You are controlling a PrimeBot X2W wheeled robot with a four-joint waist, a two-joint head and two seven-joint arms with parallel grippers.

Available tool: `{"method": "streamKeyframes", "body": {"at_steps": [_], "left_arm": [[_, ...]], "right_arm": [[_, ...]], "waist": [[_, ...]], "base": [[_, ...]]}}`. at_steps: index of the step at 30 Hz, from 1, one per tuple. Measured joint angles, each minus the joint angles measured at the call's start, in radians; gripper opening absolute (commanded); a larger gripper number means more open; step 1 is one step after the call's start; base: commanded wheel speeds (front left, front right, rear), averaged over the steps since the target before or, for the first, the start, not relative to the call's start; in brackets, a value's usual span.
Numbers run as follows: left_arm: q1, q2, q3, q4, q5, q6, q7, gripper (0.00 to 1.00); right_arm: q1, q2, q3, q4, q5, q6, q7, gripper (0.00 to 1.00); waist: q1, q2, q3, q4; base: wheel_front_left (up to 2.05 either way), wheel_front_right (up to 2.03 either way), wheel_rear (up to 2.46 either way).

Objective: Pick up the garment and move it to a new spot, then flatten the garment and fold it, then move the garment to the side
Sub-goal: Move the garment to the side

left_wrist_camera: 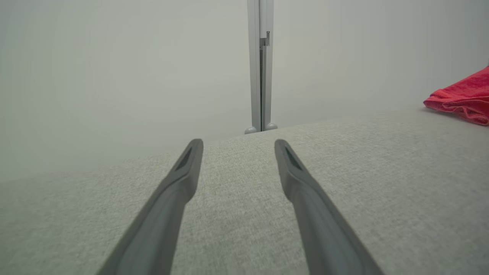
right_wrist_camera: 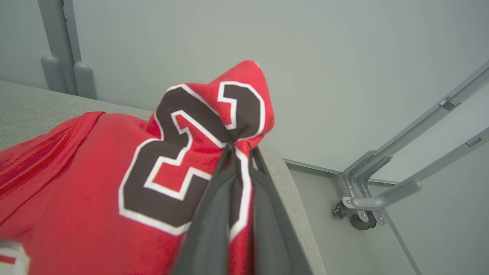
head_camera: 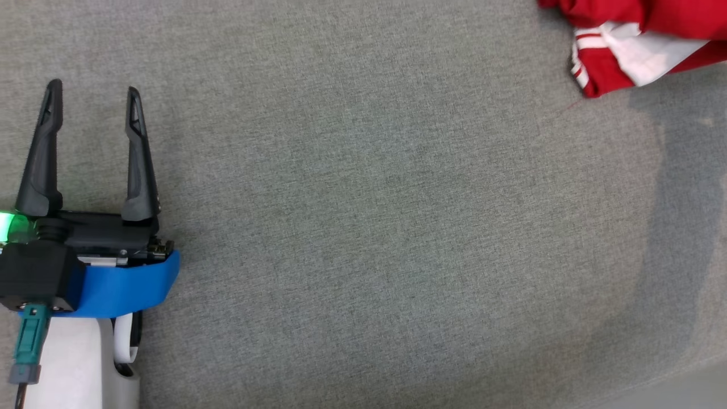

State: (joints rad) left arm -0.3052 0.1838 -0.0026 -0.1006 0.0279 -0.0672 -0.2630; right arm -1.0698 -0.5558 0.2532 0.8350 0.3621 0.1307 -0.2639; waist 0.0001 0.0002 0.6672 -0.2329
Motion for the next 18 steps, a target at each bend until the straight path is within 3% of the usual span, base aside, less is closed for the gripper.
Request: {"method": "streamKeyframes", "body": {"at_steps": [8, 9, 10, 18], "left_arm": [[-0.002, 0.023, 0.003, -0.048, 0.0, 0.014, -0.003, 1.0], [-0.002, 0.024, 0.003, -0.048, -0.001, 0.014, -0.003, 1.0], [-0.002, 0.025, 0.001, -0.048, -0.001, 0.014, -0.003, 1.0], [-0.001, 0.018, -0.002, -0.018, -0.02, 0.032, -0.002, 1.0]], "right_arm": [[-0.057, -0.008, 0.002, 0.054, 0.024, 0.0, 0.0, 0.0], [-0.064, -0.001, 0.002, 0.069, 0.027, 0.0, 0.0, 0.2], [-0.072, 0.001, 0.003, 0.085, 0.026, 0.0, 0.0, 1.0], [-0.07, 0.013, -0.107, 0.004, -0.052, 0.0, 0.0, 1.0]], "waist": [[-0.0002, -0.0002, 0.043, -0.019], [-0.0003, -0.0003, 0.045, -0.018], [-0.0003, -0.0002, 0.045, -0.017], [0.0, -0.0001, -0.007, 0.016]], "base": [[0.0, 0.0, 0.0], [0.0, 0.0, 0.0], [0.0, 0.0, 0.0], [0.0, 0.0, 0.0]]}}
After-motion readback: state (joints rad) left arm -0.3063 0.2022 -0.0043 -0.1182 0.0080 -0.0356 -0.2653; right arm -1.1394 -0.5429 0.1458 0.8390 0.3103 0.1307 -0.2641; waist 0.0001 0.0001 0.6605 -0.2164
